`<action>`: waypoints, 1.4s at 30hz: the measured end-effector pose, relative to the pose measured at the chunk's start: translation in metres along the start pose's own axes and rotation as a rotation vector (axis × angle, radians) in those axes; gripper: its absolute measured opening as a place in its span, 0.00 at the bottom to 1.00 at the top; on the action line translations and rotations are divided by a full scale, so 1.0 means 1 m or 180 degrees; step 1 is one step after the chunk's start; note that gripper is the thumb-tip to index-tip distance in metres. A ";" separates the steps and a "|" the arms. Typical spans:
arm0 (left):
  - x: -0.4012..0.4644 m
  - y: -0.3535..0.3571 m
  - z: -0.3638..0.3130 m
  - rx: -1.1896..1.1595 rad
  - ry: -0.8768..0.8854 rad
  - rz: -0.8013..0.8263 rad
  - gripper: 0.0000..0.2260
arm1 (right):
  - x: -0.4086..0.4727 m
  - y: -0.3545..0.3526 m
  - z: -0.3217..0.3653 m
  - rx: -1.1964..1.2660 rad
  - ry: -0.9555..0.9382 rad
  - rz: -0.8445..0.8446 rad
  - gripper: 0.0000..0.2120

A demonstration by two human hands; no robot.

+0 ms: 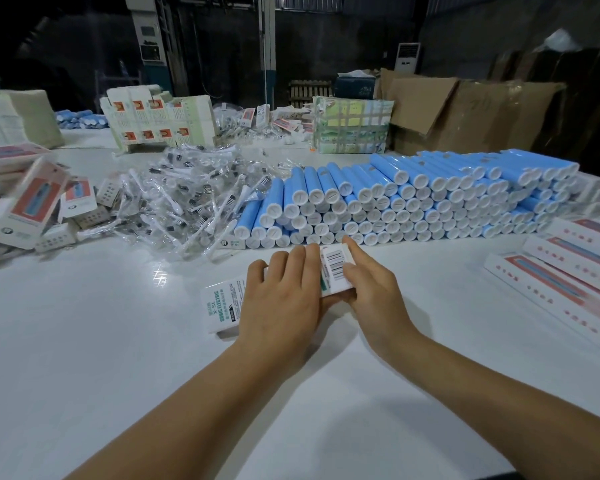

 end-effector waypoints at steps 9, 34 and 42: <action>0.006 -0.001 -0.002 0.0060 -0.0132 0.0024 0.29 | -0.013 0.005 0.008 -0.1418 -0.0457 -0.0554 0.16; 0.024 -0.015 0.049 -0.3719 -0.1738 -0.1328 0.20 | -0.011 0.002 0.024 -0.0619 -0.0927 -0.0133 0.18; -0.007 0.036 0.037 -0.7318 -0.4792 -0.1532 0.23 | -0.015 0.033 0.011 -0.1950 -0.0946 0.0440 0.21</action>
Point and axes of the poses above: each hand's wrist, its own x-axis towards the middle knuckle, its own y-axis out of the palm, z = x × y, the point moved 5 cm from there along x, towards the middle knuckle, and after that the axes turned 10 degrees about y, right-handed, at the moved point
